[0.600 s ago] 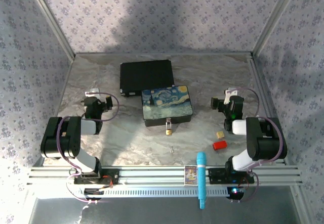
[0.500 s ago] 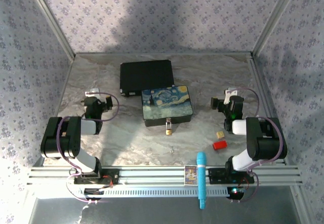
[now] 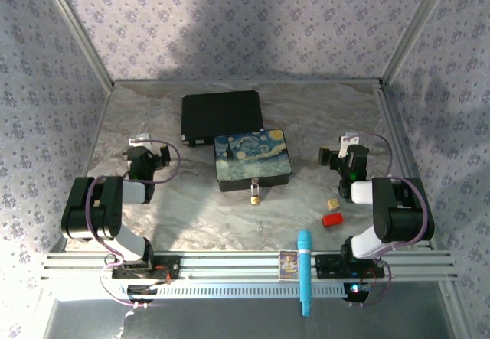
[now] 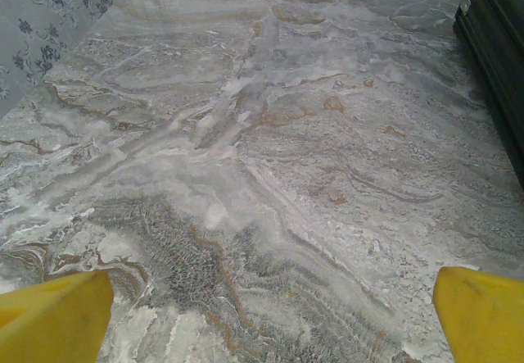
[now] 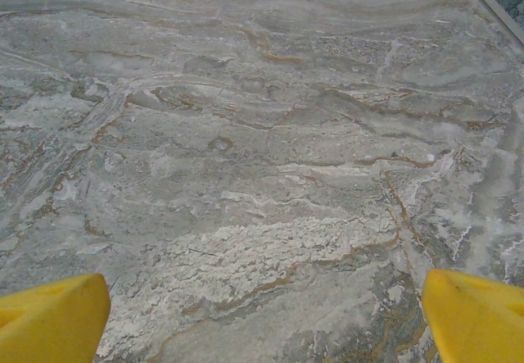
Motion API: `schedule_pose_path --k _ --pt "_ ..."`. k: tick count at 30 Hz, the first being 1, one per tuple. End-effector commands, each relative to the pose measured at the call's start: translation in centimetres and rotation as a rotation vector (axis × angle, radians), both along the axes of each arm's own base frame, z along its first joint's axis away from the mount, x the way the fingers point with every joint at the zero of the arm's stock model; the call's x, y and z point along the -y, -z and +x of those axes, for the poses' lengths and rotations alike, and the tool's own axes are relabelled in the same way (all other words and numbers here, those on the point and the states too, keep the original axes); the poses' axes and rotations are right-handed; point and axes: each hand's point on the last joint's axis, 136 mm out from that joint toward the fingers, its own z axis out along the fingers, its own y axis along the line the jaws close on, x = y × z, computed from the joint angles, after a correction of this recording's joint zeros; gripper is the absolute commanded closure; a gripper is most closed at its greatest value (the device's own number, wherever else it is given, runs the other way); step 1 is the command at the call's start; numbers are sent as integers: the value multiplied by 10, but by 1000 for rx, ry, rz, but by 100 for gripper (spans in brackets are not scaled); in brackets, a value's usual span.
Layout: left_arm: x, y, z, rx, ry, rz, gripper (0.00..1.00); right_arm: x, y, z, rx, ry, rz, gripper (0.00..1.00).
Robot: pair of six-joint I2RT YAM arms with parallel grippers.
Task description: Unlock the padlock with the key
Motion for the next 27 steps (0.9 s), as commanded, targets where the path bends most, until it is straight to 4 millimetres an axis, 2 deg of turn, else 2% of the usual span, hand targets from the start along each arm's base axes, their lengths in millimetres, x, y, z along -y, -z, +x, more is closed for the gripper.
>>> schedule_pose_path --k 1,20,27 --pt "5 -15 8 49 24 6 0 1 -11 7 36 -6 -12 1" --pt "6 -17 9 51 30 5 0 1 -13 6 44 -12 -3 1" --pt "-3 -64 -10 100 -31 -6 0 -1 -53 0 58 -16 -5 1"
